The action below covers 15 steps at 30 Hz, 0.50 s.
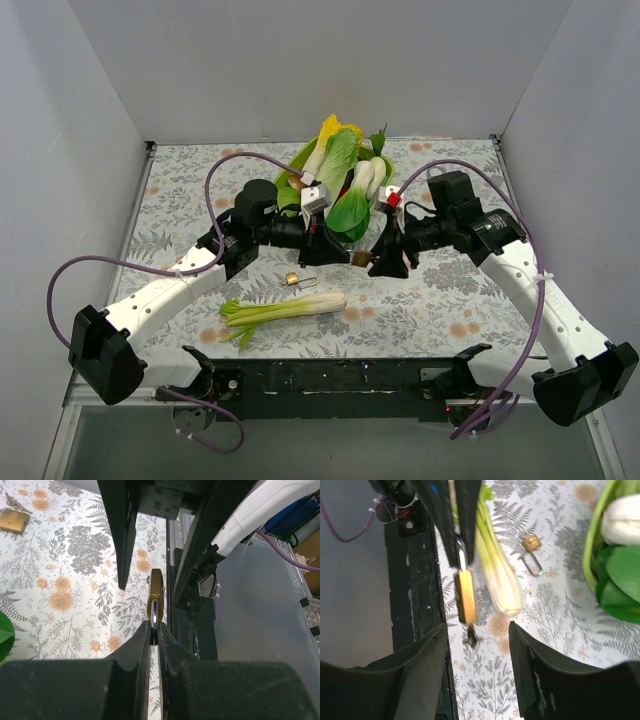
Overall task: Lock with the key
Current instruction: Lock the lock.
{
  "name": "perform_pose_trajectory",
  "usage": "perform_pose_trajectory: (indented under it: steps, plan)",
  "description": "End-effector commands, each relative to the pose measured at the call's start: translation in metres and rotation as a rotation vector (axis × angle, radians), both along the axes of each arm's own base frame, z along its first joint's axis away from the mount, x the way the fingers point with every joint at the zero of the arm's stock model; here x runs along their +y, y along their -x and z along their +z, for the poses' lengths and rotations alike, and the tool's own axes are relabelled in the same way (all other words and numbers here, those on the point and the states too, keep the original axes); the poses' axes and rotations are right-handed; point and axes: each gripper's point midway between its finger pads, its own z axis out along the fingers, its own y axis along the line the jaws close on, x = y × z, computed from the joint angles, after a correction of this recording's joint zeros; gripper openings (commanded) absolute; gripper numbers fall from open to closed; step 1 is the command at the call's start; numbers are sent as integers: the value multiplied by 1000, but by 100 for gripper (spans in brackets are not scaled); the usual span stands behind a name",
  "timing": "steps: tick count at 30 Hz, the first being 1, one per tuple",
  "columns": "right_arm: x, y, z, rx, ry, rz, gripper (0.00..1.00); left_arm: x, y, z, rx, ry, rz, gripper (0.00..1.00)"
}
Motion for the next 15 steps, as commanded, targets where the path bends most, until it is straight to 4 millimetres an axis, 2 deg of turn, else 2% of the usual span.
perform_pose_trajectory:
  steps: [1,4,10,15]
  plan:
    - [-18,-13,10,-13,-24,-58,60,10,6,24,-54,47,-18,0]
    - [-23,-14,15,6,-41,-59,60,11,7,25,-58,50,-25,0]
    - [-18,1,33,15,-115,24,54,11,8,26,-63,53,-40,0]
    - [-15,1,37,30,-130,33,51,8,8,27,-59,54,-52,0]
